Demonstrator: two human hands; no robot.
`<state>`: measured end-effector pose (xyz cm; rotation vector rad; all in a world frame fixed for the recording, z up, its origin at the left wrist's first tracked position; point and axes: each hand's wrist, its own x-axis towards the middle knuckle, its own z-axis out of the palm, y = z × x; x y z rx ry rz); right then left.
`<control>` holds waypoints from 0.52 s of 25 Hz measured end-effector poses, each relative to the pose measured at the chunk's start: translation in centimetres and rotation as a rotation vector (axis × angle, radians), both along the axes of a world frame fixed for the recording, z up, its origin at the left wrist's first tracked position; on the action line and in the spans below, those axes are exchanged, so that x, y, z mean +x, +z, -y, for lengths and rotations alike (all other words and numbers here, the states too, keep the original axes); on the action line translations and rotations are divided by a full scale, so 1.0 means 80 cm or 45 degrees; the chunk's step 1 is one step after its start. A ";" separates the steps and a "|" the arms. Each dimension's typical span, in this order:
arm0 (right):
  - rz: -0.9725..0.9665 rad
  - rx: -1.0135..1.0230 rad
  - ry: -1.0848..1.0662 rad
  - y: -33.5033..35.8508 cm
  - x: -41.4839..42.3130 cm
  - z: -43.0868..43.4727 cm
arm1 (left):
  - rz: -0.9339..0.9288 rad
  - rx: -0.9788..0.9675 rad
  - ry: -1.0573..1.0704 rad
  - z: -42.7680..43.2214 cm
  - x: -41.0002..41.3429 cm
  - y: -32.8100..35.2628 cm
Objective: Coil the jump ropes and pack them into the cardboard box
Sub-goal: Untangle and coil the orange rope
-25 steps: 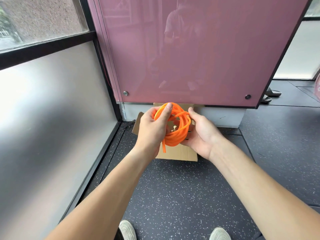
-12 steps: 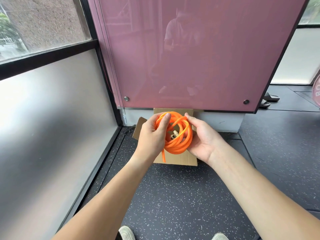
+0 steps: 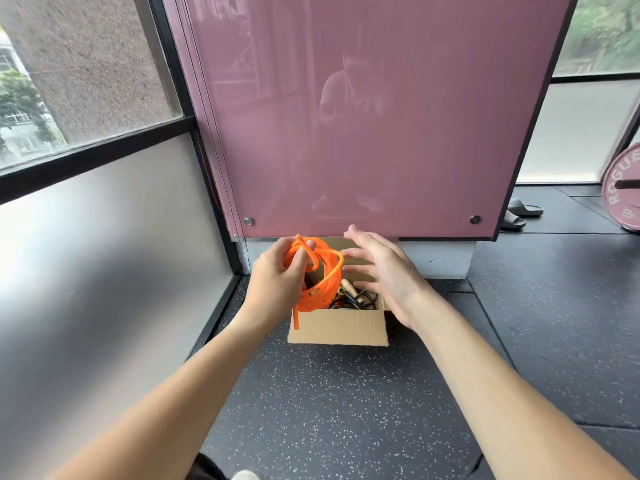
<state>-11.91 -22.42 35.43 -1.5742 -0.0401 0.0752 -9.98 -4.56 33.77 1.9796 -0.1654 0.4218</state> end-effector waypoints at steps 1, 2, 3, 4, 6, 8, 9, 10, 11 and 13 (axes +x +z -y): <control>-0.003 -0.050 0.170 -0.002 -0.002 0.000 | 0.021 0.042 -0.021 -0.005 0.002 0.005; 0.022 -0.125 0.309 -0.007 0.002 -0.002 | 0.052 0.081 -0.059 -0.008 0.004 0.008; 0.058 -0.212 0.385 -0.014 0.010 -0.004 | 0.084 0.115 -0.108 -0.010 0.009 0.008; 0.095 -0.306 0.383 -0.022 0.025 -0.008 | 0.107 0.134 -0.166 -0.012 0.016 0.004; 0.196 -0.429 0.309 -0.038 0.062 -0.010 | 0.138 0.142 -0.278 -0.014 0.039 -0.012; 0.306 -0.563 0.274 -0.052 0.097 -0.002 | 0.204 0.265 -0.439 -0.019 0.069 -0.036; 0.339 -0.637 0.287 -0.064 0.117 0.005 | 0.269 0.404 -0.538 -0.021 0.089 -0.055; 0.383 -0.733 0.321 -0.080 0.140 0.014 | 0.352 0.551 -0.623 -0.021 0.110 -0.077; 0.452 -0.843 0.355 -0.097 0.162 0.023 | 0.430 0.676 -0.682 -0.021 0.133 -0.101; 0.607 -1.017 0.388 -0.138 0.210 0.039 | 0.529 0.822 -0.765 -0.014 0.183 -0.150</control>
